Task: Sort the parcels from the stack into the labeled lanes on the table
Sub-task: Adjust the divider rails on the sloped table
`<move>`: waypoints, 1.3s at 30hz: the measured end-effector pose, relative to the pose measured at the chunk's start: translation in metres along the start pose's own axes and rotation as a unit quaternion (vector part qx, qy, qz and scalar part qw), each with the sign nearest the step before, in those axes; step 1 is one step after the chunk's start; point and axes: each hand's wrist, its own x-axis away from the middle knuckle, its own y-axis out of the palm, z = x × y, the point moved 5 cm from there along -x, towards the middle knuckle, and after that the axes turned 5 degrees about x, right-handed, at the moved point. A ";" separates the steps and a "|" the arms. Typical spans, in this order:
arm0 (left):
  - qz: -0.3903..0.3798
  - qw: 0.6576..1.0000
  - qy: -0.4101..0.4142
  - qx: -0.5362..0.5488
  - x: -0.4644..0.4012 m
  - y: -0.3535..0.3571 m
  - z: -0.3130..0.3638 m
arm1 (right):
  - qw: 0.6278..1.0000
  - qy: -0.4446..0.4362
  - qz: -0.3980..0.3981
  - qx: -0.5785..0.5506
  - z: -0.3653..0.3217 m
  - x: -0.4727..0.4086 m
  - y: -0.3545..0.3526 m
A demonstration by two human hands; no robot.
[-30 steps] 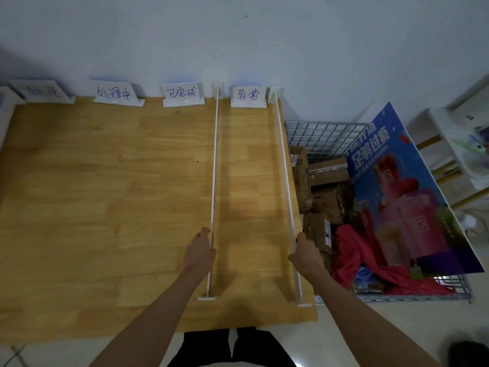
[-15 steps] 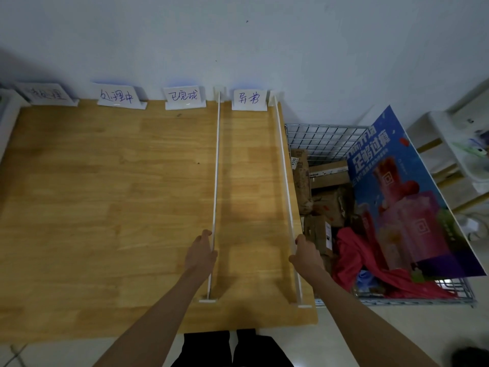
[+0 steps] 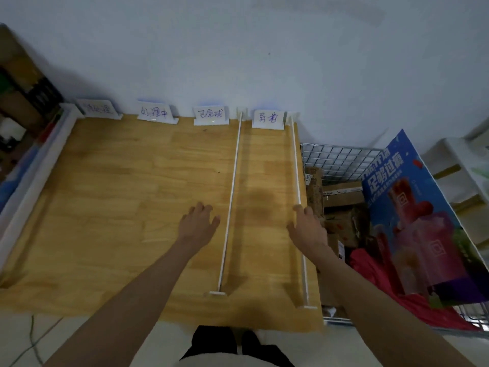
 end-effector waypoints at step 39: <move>0.139 0.973 -0.175 -0.050 0.135 -0.172 -0.488 | 0.944 -0.303 0.067 0.113 -0.557 0.085 0.130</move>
